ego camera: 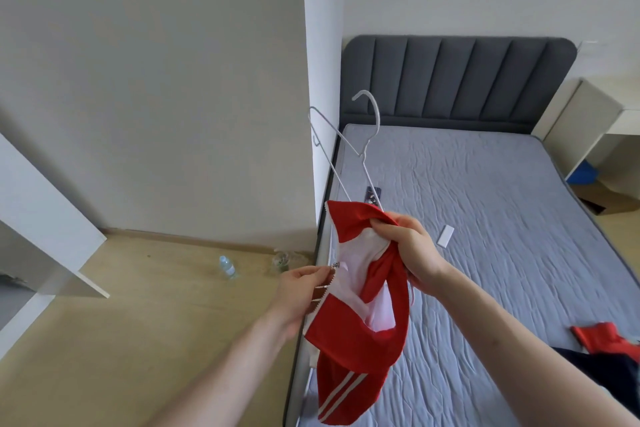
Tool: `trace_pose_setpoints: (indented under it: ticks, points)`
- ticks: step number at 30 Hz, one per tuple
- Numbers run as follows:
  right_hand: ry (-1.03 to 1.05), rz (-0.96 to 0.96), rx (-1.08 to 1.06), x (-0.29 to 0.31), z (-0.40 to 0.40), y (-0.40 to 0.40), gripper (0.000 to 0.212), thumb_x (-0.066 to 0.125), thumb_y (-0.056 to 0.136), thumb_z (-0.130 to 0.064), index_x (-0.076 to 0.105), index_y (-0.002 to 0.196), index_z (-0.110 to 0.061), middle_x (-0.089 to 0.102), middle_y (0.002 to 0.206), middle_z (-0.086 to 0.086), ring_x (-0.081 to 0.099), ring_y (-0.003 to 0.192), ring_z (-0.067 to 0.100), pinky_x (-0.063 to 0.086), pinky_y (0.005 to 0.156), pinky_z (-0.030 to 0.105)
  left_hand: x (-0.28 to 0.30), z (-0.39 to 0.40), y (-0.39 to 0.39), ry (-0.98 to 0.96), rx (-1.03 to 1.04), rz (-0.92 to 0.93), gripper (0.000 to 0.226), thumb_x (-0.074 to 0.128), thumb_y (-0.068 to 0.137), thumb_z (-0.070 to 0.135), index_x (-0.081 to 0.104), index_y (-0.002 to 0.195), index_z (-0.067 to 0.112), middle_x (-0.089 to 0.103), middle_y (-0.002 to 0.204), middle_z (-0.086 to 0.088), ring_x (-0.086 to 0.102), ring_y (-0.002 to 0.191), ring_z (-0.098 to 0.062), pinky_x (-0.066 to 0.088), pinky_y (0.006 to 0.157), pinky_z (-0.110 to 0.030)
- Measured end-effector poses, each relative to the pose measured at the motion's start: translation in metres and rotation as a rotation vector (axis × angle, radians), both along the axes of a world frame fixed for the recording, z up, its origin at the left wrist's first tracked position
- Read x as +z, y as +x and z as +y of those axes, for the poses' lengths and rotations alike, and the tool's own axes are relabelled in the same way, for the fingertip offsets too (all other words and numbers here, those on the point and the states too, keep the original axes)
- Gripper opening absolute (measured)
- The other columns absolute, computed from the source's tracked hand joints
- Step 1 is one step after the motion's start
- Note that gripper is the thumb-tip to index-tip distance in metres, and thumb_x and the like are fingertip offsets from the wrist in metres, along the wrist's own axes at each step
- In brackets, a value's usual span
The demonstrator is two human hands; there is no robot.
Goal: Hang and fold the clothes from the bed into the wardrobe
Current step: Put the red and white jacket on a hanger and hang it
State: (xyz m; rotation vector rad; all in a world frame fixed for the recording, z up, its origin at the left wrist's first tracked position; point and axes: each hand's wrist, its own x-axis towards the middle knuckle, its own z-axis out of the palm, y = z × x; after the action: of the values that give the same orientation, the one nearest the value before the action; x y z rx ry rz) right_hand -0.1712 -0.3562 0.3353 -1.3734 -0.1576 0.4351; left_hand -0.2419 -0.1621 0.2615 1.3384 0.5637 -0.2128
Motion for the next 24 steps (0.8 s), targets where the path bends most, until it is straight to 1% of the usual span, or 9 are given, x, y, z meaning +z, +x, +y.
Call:
trace_pose_setpoints:
  ticks: [3, 5, 9, 12, 15, 17, 18, 20, 24]
  points:
    - [-0.007, -0.041, 0.06, -0.003, 0.004, -0.002, 0.021, 0.056, 0.101, -0.007, 0.073, 0.099, 0.005, 0.071, 0.095, 0.025, 0.068, 0.09, 0.037, 0.052, 0.086, 0.044, -0.002, 0.002, 0.006, -0.028, -0.052, 0.038, 0.023, 0.07, 0.095, 0.025, 0.078, 0.101, 0.005, 0.073, 0.086, -0.006, 0.065, 0.066, -0.015, 0.048, 0.055, -0.023]
    - [-0.012, -0.063, 0.075, -0.005, 0.005, -0.002, 0.02, 0.06, 0.098, -0.011, 0.075, 0.099, 0.002, 0.071, 0.097, 0.026, 0.067, 0.092, 0.038, 0.05, 0.09, 0.046, 0.0, 0.005, 0.008, -0.027, -0.118, 0.058, 0.02, 0.068, 0.095, 0.026, 0.076, 0.093, 0.008, 0.07, 0.085, -0.005, 0.064, 0.066, -0.015, 0.049, 0.055, -0.022]
    - [-0.065, -0.14, 0.035, -0.007, 0.001, -0.003, 0.021, 0.056, 0.103, -0.005, 0.076, 0.096, -0.002, 0.071, 0.09, 0.017, 0.068, 0.085, 0.027, 0.051, 0.082, 0.039, 0.005, 0.012, 0.007, -0.016, -0.174, -0.001, 0.016, 0.062, 0.1, 0.022, 0.069, 0.091, 0.011, 0.069, 0.09, -0.01, 0.067, 0.075, -0.02, 0.055, 0.062, -0.028]
    - [-0.182, -0.305, 0.014, -0.005, -0.003, -0.001, 0.025, 0.056, 0.102, -0.014, 0.079, 0.102, -0.023, 0.069, 0.087, 0.013, 0.062, 0.082, 0.02, 0.047, 0.076, 0.037, 0.016, 0.009, 0.0, -0.011, -0.15, -0.142, 0.017, 0.059, 0.104, 0.019, 0.066, 0.092, 0.008, 0.068, 0.085, -0.008, 0.07, 0.079, -0.023, 0.058, 0.064, -0.034]
    - [-0.298, -0.45, 0.017, 0.001, -0.008, 0.0, 0.028, 0.053, 0.101, -0.023, 0.077, 0.108, -0.035, 0.067, 0.091, 0.024, 0.057, 0.078, 0.023, 0.045, 0.072, 0.041, 0.02, 0.006, -0.004, 0.14, -0.158, -0.239, 0.021, 0.055, 0.106, 0.019, 0.062, 0.089, 0.01, 0.066, 0.081, -0.005, 0.072, 0.08, -0.021, 0.058, 0.065, -0.036]
    - [-0.342, -0.518, -0.005, 0.006, -0.009, -0.003, 0.035, 0.052, 0.105, -0.015, 0.075, 0.113, -0.039, 0.074, 0.095, 0.008, 0.065, 0.087, 0.016, 0.052, 0.079, 0.04, 0.019, 0.005, -0.005, 0.261, -0.175, -0.275, 0.02, 0.054, 0.107, 0.02, 0.061, 0.091, 0.011, 0.069, 0.084, 0.0, 0.073, 0.087, -0.017, 0.06, 0.069, -0.035]
    - [-0.348, -0.532, -0.012, 0.009, -0.008, -0.005, 0.036, 0.052, 0.105, -0.011, 0.076, 0.11, -0.038, 0.075, 0.095, 0.002, 0.067, 0.089, 0.013, 0.054, 0.081, 0.041, 0.019, 0.005, -0.005, 0.318, -0.183, -0.284, 0.02, 0.053, 0.107, 0.021, 0.061, 0.092, 0.01, 0.071, 0.086, 0.004, 0.073, 0.092, -0.014, 0.06, 0.072, -0.034]
    - [-0.346, -0.523, -0.013, 0.01, -0.005, -0.008, 0.035, 0.052, 0.104, -0.006, 0.075, 0.096, -0.032, 0.07, 0.089, 0.007, 0.064, 0.081, 0.016, 0.053, 0.075, 0.048, 0.02, 0.004, -0.006, 0.39, -0.187, -0.3, 0.02, 0.053, 0.107, 0.021, 0.062, 0.093, 0.01, 0.074, 0.09, 0.006, 0.073, 0.096, -0.011, 0.058, 0.08, -0.031]
    - [-0.248, -0.434, -0.019, 0.008, 0.004, -0.011, 0.027, 0.052, 0.101, -0.007, 0.073, 0.09, -0.02, 0.067, 0.091, 0.007, 0.064, 0.084, 0.016, 0.05, 0.079, 0.04, 0.008, 0.003, -0.007, 0.367, -0.146, -0.244, 0.023, 0.057, 0.104, 0.025, 0.066, 0.092, 0.008, 0.076, 0.09, -0.005, 0.073, 0.089, -0.021, 0.059, 0.084, -0.04]
